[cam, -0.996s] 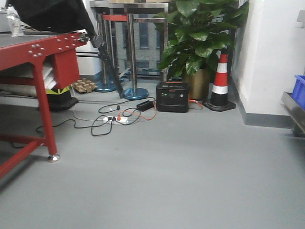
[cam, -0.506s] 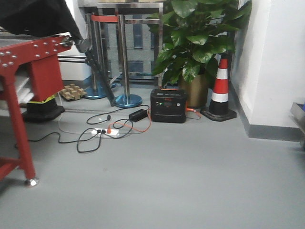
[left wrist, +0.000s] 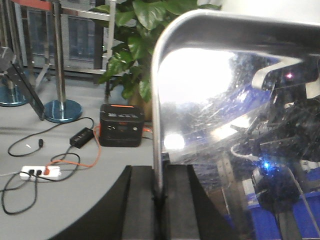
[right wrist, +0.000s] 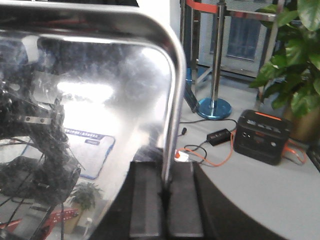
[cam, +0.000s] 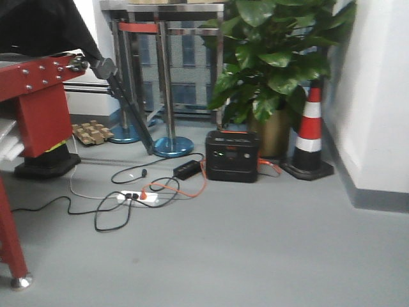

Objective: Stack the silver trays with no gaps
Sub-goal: 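Turn the base past the plant and cone carrying the tray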

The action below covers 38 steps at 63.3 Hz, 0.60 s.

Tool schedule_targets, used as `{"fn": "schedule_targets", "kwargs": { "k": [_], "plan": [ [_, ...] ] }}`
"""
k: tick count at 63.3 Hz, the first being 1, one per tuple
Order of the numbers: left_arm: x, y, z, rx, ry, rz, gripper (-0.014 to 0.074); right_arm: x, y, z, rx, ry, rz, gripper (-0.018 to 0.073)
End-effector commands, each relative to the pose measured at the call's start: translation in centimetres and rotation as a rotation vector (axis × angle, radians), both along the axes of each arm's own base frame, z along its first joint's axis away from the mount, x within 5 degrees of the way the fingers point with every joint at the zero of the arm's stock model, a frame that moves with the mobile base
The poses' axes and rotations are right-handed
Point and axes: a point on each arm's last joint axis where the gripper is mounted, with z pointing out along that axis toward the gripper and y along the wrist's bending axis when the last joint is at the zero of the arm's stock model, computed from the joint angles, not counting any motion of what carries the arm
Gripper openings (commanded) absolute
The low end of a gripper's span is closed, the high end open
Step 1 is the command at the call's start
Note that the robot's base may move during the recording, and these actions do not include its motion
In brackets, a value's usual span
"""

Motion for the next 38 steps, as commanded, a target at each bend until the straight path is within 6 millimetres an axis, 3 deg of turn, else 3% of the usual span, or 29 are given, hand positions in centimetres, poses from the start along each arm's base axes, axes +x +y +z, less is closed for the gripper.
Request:
{"fn": "schedule_targets", "kwargs": {
  "k": [1,38],
  "plan": [
    [-0.48,0.08,1.03,-0.028,-0.066,-0.002,-0.0016,-0.26,-0.41,0.88,-0.016,-0.062,0.004,-0.0081],
    [-0.48,0.08,1.03,-0.028,-0.066,-0.002,-0.0016,-0.26,-0.41,0.88,-0.016,-0.062,0.004,-0.0081]
  ]
}}
